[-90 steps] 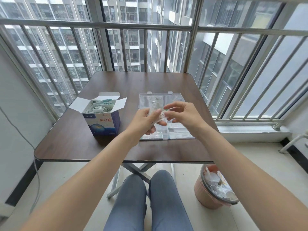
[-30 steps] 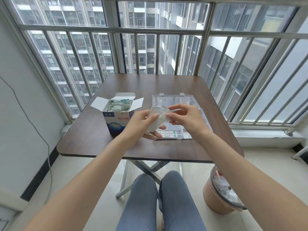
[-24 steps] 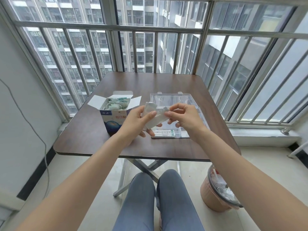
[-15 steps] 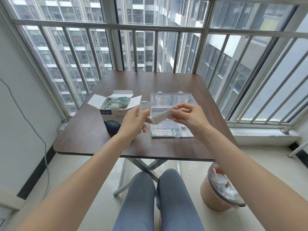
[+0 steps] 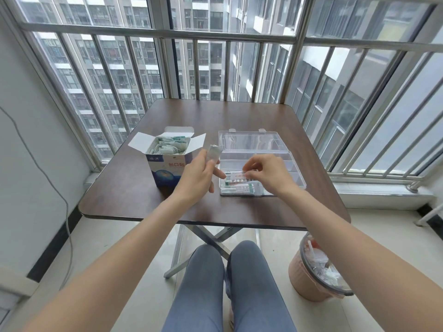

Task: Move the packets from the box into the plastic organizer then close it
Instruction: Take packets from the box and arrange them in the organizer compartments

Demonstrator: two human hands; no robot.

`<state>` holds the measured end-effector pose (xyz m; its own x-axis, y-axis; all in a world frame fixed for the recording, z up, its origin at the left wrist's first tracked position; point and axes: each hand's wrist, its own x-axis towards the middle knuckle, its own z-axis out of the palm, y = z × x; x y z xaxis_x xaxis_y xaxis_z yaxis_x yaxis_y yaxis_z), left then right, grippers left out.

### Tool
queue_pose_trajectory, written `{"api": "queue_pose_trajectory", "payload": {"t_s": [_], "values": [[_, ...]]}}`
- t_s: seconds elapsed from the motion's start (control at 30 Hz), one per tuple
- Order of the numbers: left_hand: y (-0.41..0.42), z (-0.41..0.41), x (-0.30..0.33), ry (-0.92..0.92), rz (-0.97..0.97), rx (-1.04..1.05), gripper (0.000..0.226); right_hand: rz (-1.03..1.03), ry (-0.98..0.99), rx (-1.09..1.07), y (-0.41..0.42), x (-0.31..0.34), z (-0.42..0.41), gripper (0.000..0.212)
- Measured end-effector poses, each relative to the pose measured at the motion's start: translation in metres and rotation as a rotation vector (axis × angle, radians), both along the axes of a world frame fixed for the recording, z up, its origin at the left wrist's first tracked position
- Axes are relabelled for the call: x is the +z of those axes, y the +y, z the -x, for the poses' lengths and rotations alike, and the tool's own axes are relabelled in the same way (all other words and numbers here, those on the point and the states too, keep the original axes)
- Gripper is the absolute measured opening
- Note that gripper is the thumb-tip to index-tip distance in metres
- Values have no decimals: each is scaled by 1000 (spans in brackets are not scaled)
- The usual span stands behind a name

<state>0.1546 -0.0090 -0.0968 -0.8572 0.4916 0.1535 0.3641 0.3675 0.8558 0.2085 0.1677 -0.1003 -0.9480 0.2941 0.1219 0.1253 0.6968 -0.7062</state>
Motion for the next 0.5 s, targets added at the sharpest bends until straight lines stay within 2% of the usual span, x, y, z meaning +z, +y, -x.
{"api": "queue_pose_trajectory", "payload": {"t_s": [0.3,0.43,0.5], "values": [[-1,-1,-5,-4,28,0,15,-303,-100,93,-11,-13,5,12],[-1,-3,-2,-33,13,-23,16,-396,-168,97,-17,-9,6,17],[-1,-3,-1,-45,11,-29,16,-430,-202,117,-21,-7,6,26]]}}
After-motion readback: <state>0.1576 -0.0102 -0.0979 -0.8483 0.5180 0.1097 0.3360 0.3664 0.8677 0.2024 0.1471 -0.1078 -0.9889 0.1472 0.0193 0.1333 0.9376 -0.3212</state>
